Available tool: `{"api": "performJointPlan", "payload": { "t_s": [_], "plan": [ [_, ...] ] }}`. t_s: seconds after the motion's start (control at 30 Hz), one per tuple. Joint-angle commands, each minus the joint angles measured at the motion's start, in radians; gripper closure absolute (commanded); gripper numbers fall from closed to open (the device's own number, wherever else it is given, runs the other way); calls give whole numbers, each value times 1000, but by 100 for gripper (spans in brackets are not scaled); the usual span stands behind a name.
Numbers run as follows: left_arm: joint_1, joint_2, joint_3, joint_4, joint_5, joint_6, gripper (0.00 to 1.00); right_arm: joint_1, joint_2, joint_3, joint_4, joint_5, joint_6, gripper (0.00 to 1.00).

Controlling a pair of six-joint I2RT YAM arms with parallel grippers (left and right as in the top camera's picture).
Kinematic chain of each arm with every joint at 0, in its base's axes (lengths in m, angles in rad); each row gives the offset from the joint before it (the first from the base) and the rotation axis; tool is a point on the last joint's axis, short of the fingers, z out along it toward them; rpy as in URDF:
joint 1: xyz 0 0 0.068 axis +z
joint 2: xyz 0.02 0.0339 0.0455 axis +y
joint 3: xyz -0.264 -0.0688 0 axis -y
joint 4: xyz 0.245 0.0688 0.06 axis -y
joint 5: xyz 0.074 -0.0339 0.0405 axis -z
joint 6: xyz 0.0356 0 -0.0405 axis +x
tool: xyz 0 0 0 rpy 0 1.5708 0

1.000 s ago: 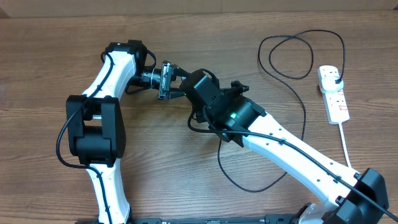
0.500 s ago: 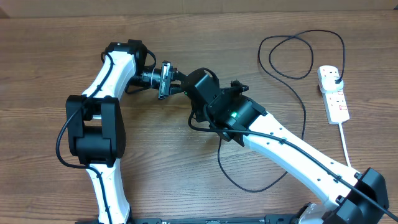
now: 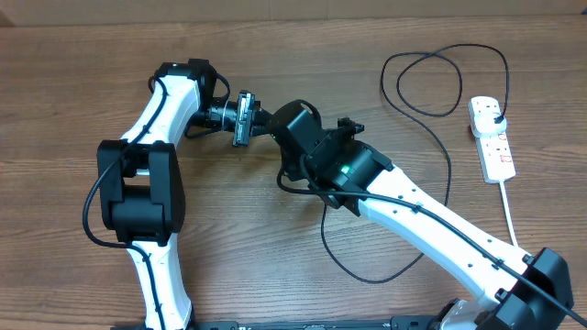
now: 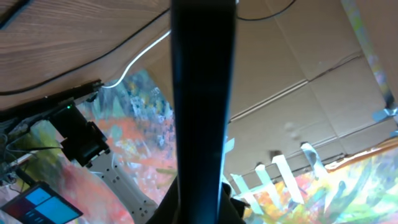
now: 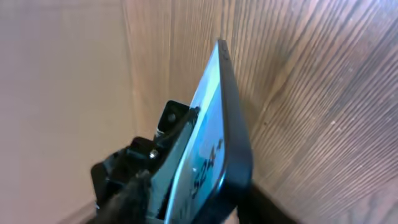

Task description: Plug charger to phone and switch on socket

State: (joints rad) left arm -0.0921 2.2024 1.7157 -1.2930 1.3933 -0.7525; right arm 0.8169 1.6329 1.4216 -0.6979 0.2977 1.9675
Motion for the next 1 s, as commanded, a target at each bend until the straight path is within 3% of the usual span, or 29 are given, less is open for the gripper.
{"api": "performJointPlan", "payload": {
  "t_s": [0.0, 0.1, 0.13, 0.23, 0.4, 0.5, 0.53, 0.6, 0.63, 0.8, 0.87, 0.97],
  "plan": [
    [-7, 0, 14, 19, 21, 22, 96, -11, -6, 23, 1, -3, -134, 38],
    [-6, 0, 14, 44, 20, 65, 96, -35, -17, 23, 0, -13, -280, 25],
    [-5, 0, 14, 60, 12, 95, 96, -56, -31, 23, 0, -43, -383, 15],
    [0, 0, 14, 107, -56, 173, 96, -129, -70, 23, -24, -168, -564, 0],
    [27, 0, 14, 110, -183, 416, 96, -342, -137, 23, -177, -337, -866, 0],
    [37, 0, 14, 100, -250, 458, 96, -475, -133, 22, -203, -577, -1266, 2],
    [37, -3, 14, 101, -253, 478, 96, -501, -126, 22, -220, -638, -1344, 6],
    [36, -15, 17, 99, -288, 515, 96, -535, -98, 22, -284, -688, -1424, 33],
    [33, -42, 20, 98, -367, 517, 96, -544, -57, 22, -338, -679, -1483, 38],
    [23, -220, 24, 130, -734, 471, 96, -536, 161, 28, -452, -674, -1575, 24],
    [19, -330, 24, 136, -946, 374, 96, -534, 271, 28, -451, -673, -1576, 22],
    [20, -422, 24, 137, -1102, 356, 96, -510, 363, 28, -406, -612, -1572, 22]
  ]
}}
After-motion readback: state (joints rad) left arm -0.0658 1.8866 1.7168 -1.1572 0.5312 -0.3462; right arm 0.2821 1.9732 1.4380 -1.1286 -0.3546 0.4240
